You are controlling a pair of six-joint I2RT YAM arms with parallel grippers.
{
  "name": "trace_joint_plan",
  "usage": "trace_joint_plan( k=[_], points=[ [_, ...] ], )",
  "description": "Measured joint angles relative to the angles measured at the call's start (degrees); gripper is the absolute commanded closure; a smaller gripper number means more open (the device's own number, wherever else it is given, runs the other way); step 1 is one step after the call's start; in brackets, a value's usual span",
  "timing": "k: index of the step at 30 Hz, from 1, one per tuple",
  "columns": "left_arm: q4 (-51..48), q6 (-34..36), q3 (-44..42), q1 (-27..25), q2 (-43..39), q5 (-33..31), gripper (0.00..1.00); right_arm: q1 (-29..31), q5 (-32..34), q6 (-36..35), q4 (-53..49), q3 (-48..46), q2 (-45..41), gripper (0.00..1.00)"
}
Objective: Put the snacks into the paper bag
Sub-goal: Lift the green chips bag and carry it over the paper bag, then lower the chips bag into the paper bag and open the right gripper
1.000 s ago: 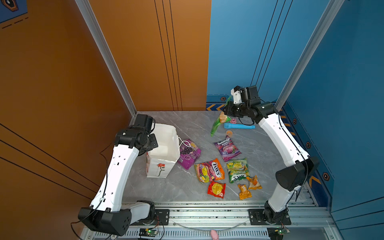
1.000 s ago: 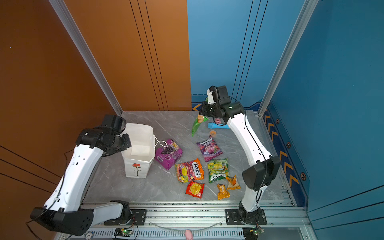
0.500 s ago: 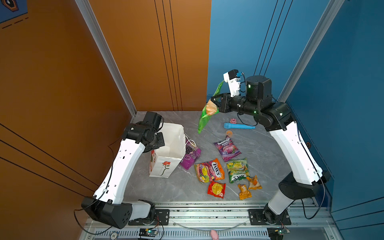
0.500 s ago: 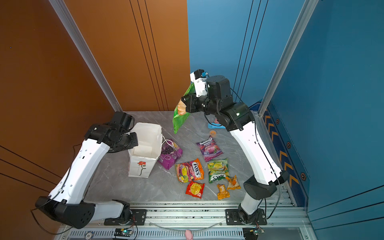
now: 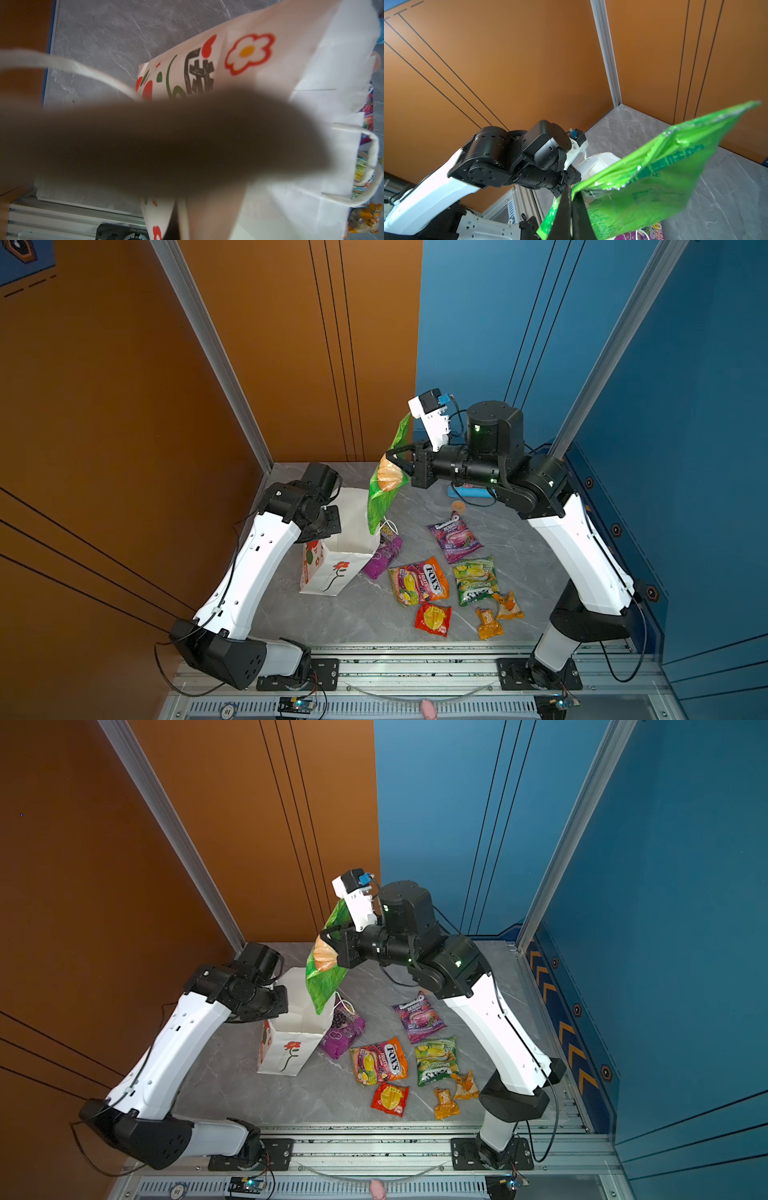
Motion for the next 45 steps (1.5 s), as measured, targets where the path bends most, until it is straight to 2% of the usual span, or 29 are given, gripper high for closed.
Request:
trace_joint_plan(
  k=[10, 18, 34, 45],
  points=[
    [-0.2, 0.0, 0.0, 0.2, -2.1, 1.2, 1.0, 3.6, -0.8, -0.3, -1.0, -1.3, 5.4, 1.0],
    [-0.2, 0.0, -2.1, 3.3, -5.5, 1.9, 1.0, 5.5, -0.9, -0.3, -1.0, -6.6, 6.0, 1.0],
    [3.1, 0.2, -9.8, 8.1, -11.4, 3.0, 1.0, 7.9, 11.5, 3.0, -4.6, -11.3, 10.5, 1.0],
    [5.7, 0.3, -11.3, 8.1, -13.0, 5.4, 1.0, 10.1, 14.2, 7.3, -8.0, -4.8, 18.4, 1.0]
  ],
)
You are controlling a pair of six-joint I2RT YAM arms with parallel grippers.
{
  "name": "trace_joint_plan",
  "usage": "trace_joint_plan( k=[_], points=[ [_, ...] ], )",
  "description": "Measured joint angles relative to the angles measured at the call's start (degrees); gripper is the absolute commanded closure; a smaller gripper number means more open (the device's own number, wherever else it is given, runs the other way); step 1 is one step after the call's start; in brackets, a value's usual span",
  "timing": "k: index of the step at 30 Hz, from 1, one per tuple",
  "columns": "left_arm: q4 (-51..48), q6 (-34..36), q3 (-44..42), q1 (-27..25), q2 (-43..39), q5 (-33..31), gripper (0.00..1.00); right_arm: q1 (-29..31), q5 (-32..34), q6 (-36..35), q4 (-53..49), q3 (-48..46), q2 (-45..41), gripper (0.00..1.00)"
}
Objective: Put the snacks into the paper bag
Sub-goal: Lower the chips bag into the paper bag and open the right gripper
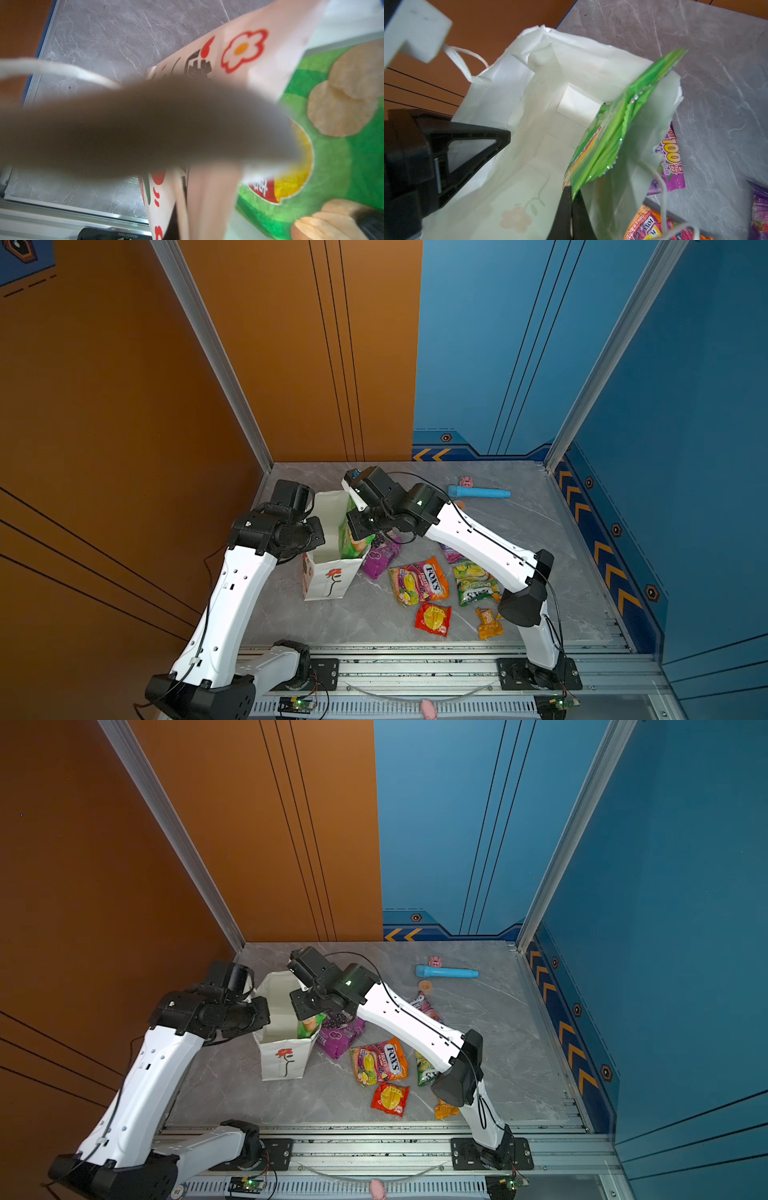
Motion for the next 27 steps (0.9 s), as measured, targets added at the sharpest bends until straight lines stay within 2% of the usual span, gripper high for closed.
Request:
trace_joint_plan(
  k=[15, 18, 22, 27],
  points=[
    [1.5, 0.2, -0.8, 0.0, -1.0, 0.7, 1.0, 2.3, -0.2, 3.0, -0.1, 1.9, 6.5, 0.99],
    [1.6, 0.4, -1.1, 0.0, -1.2, 0.7, 1.0, 2.4, -0.2, 3.0, -0.1, 1.9, 6.7, 0.91],
    [1.6, 0.4, -1.2, 0.2, -1.6, 0.6, 1.0, 2.3, -0.2, 3.0, -0.1, 2.1, 6.7, 0.74],
    [1.5, 0.4, -1.6, 0.4, -1.6, 0.6, 1.0, 2.1, -0.2, 2.9, -0.1, 2.1, 6.4, 0.63]
  ],
)
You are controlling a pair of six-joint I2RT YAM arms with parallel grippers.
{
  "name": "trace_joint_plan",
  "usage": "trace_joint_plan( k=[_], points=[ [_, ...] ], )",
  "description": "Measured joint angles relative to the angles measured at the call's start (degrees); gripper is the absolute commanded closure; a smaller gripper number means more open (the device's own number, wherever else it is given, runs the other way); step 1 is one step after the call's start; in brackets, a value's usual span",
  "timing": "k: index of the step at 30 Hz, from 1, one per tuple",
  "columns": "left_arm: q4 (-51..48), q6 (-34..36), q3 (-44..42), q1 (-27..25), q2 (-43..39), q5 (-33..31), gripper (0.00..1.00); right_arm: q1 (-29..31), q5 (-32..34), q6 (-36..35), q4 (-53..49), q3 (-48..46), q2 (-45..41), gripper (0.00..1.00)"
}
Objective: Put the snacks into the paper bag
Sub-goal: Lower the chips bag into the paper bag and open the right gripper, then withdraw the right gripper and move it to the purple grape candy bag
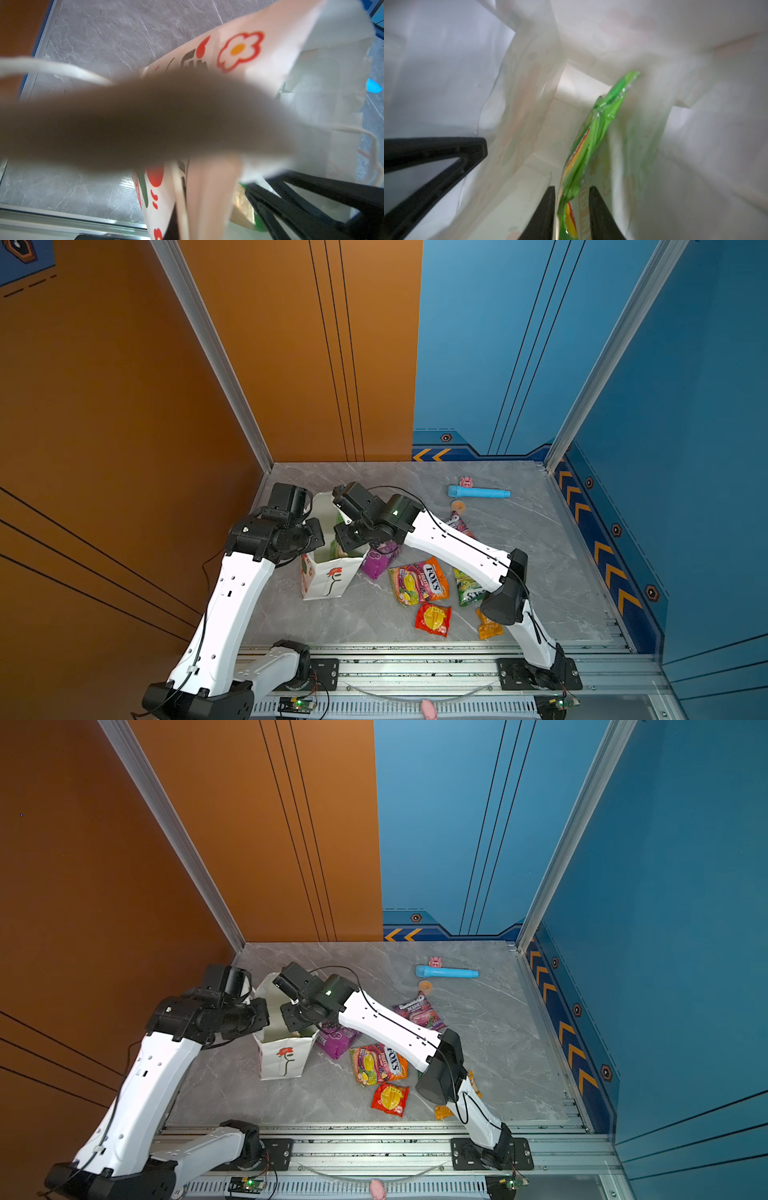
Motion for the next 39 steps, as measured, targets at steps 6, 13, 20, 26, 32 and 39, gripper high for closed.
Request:
trace_joint_plan(
  k=[6, 13, 20, 26, 32, 39],
  points=[
    [0.2, 0.0, -0.7, 0.8, -0.1, -0.2, 1.0, 0.0, 0.1, -1.6, -0.3, 0.0, -4.0, 0.48],
    [0.8, 2.1, -3.3, 6.4, -1.6, -0.3, 1.0, -0.6, 3.6, -8.3, 1.0, -1.9, -18.2, 0.3],
    [1.0, 4.2, -4.4, 11.4, -3.6, 1.1, 1.0, -6.0, 8.5, -12.8, 8.3, -17.6, -32.0, 0.0],
    [1.7, 5.3, -5.3, 13.0, -4.8, 2.4, 1.0, -16.2, 6.8, -9.8, 14.3, -31.4, -32.6, 0.0],
    [2.4, 6.1, -6.6, 13.7, -5.9, 2.9, 1.0, -24.8, 1.4, -4.3, 18.8, -40.0, -29.7, 0.0],
    [3.1, 7.0, -7.2, 13.9, -7.7, 4.1, 1.0, -27.1, -4.3, 0.5, 22.2, -42.8, -23.2, 0.01]
  ],
)
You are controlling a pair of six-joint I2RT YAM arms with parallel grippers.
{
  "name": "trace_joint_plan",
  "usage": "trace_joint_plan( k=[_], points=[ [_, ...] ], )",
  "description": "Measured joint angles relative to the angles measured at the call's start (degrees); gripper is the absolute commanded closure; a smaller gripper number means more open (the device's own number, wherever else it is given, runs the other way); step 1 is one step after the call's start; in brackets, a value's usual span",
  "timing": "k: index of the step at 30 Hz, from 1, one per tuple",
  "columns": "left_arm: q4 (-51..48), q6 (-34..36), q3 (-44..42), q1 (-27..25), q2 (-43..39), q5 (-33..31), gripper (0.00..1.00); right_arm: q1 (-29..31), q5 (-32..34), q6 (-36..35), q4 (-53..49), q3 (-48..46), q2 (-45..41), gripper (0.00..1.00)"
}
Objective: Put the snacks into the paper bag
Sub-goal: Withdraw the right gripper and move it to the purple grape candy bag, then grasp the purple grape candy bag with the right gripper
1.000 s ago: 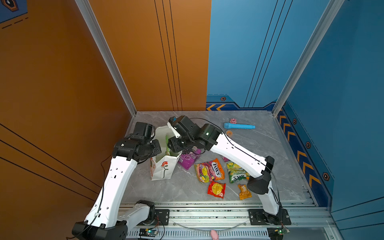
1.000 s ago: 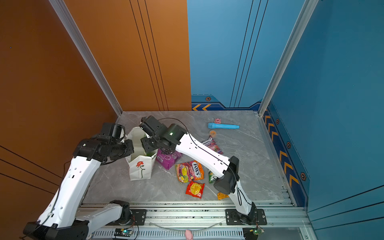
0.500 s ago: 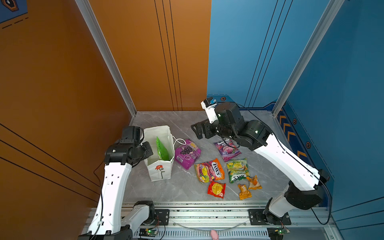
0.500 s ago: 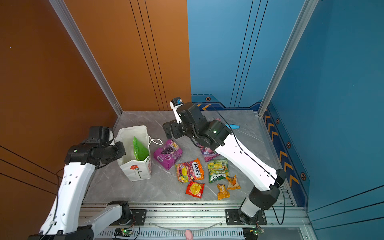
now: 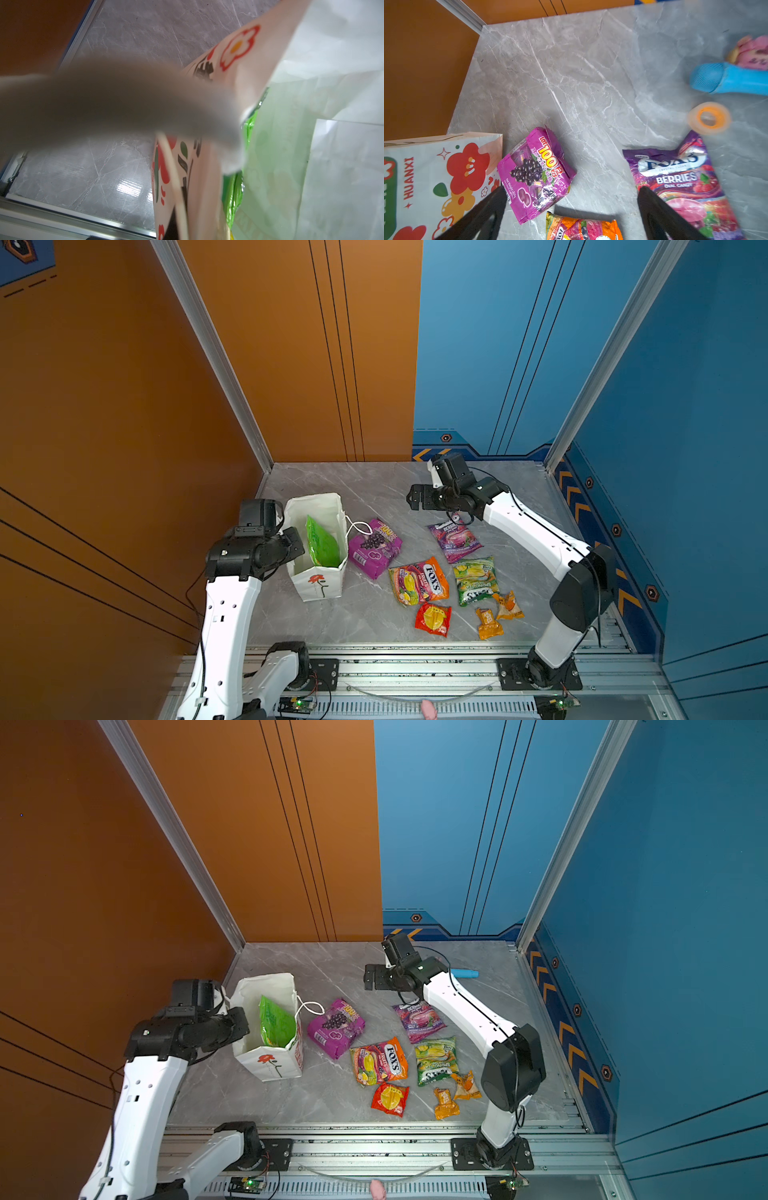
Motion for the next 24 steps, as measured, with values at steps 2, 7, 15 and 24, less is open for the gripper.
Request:
trace_joint_plan(
  k=[2, 7, 15, 24],
  points=[
    [0.1, 0.2, 0.0, 0.0, -0.1, 0.2, 1.0, 0.1, -1.7, 0.9, 0.6, 0.0, 2.4, 0.01],
    [-1.4, 0.5, 1.1, 0.0, 0.5, -0.7, 1.0, 1.2, -5.2, 2.2, 0.5, 2.5, 10.7, 0.03],
    [-8.7, 1.7, 12.1, 0.0, 5.6, -7.4, 1.0, 3.0, -9.9, 3.4, 0.7, 5.6, 18.7, 0.05],
    [-9.0, 1.6, 9.6, 0.3, 5.8, -2.7, 1.0, 4.1, -13.8, 3.5, 1.0, 10.6, 25.4, 0.13]
  ],
)
